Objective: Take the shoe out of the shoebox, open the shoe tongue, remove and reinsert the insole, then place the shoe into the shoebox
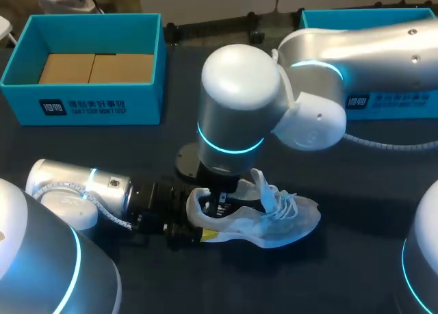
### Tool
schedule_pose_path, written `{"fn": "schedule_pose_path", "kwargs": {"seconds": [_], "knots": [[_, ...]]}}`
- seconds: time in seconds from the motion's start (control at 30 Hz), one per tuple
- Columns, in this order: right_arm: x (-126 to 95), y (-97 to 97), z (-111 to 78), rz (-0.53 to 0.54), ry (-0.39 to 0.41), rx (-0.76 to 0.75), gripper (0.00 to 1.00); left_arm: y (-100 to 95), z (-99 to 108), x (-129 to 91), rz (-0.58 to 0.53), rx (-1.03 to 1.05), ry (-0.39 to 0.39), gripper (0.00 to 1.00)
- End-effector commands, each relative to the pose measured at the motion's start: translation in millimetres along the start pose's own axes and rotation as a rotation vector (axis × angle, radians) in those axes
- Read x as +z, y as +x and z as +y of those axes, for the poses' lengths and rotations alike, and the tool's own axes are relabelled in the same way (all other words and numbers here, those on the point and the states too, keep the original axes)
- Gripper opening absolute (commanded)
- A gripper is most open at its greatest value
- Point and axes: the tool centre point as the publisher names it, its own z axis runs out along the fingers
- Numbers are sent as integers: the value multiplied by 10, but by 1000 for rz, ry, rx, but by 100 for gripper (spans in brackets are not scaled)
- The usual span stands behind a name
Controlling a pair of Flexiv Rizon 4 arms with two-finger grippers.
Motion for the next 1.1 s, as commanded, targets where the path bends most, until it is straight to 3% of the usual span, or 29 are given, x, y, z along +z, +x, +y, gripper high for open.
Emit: {"fn": "schedule_pose_path", "kwargs": {"seconds": [0.03, 0.63, 1.1], "knots": [[104, -24, -34, -7, -3, -6, 0, 10, 37, -8, 0, 0, 0, 0], [383, -201, -312, -43, 12, 6, 0, 10, 37, -8, 0, 0, 0, 0], [364, -306, -550, -63, 34, 44, 0, 10, 37, -8, 0, 0, 0, 0]]}}
